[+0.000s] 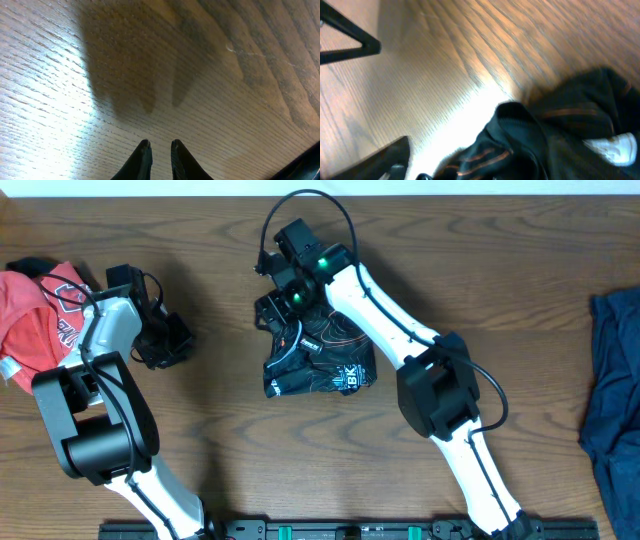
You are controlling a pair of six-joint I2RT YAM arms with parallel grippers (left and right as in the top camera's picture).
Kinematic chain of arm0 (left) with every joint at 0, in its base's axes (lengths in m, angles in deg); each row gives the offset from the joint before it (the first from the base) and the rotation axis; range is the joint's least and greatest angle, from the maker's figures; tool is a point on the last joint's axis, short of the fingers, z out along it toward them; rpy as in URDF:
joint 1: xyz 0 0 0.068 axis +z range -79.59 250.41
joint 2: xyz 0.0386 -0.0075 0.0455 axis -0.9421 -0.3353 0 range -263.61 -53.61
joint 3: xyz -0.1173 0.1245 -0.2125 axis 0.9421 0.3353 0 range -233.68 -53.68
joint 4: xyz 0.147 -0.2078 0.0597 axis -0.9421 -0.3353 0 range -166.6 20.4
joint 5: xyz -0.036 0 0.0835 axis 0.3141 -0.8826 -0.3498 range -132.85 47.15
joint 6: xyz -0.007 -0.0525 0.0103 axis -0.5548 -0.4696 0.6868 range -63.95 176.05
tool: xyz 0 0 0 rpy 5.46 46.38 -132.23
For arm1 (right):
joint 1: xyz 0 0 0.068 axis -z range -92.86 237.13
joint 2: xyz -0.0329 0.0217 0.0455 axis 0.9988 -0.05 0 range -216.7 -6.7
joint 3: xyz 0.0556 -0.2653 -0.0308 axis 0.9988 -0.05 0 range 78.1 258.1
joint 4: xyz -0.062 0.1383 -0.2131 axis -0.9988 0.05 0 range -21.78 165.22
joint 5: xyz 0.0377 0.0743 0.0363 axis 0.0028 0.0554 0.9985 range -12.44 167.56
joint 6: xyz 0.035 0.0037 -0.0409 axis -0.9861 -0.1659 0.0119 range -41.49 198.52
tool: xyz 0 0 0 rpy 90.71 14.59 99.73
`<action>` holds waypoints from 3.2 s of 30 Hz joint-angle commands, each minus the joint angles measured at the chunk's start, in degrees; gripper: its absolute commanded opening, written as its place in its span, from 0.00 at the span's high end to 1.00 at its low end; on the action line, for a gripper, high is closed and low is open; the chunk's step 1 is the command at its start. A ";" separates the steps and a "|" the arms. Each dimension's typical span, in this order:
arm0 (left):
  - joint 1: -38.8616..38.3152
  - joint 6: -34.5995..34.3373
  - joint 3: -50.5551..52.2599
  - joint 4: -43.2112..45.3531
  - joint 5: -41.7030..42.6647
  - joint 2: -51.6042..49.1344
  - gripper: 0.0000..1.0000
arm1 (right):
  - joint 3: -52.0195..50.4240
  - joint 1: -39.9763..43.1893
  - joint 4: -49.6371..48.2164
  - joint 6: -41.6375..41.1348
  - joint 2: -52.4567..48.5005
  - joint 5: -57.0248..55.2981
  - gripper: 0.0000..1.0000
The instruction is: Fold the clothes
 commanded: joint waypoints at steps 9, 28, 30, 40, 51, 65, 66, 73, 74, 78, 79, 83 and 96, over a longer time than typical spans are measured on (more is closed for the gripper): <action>-0.17 3.93 0.22 -1.49 9.53 0.55 0.68 | 10.71 6.56 13.75 -1.11 -0.72 -10.14 0.01; -10.75 10.19 0.61 -1.46 25.70 0.04 0.28 | 33.29 23.87 41.20 3.50 -0.66 -11.45 0.01; -12.94 10.21 0.61 -0.83 25.66 -0.04 0.27 | 33.29 23.56 41.77 3.52 -0.66 -11.45 0.01; -18.29 8.48 0.61 3.98 31.12 -7.65 0.17 | 33.31 22.88 44.57 7.65 1.36 -11.08 0.01; -18.32 8.44 0.59 11.34 50.38 -20.11 0.16 | 33.31 23.15 44.98 10.16 10.60 -11.04 0.01; -19.91 -0.66 0.59 10.36 30.62 -20.92 0.01 | 33.29 22.93 45.57 8.98 13.62 -7.15 0.01; -19.93 -0.70 0.59 10.14 28.30 -20.92 0.02 | 33.29 22.93 45.57 8.98 13.62 -6.43 0.01; -19.91 -3.91 0.59 9.68 15.50 -20.92 0.32 | 31.12 21.53 45.57 5.97 13.60 -4.39 0.01; -19.91 -4.22 0.59 9.64 14.51 -20.92 0.49 | 30.16 21.09 45.57 5.99 13.60 -4.39 0.01; -19.93 -4.35 0.59 8.81 11.21 -20.92 0.33 | 26.58 19.91 45.40 5.99 13.60 -4.59 0.01; -19.98 -3.63 0.59 8.81 11.21 -20.92 0.31 | 25.68 19.67 45.33 5.99 13.60 -4.61 0.01; -20.41 -2.95 0.59 8.55 8.37 -20.92 0.27 | 23.17 19.39 45.00 5.95 13.60 -4.59 0.01; -25.64 -3.72 0.59 9.40 -2.10 -20.98 0.14 | 22.62 19.39 44.98 5.29 13.60 -4.57 0.01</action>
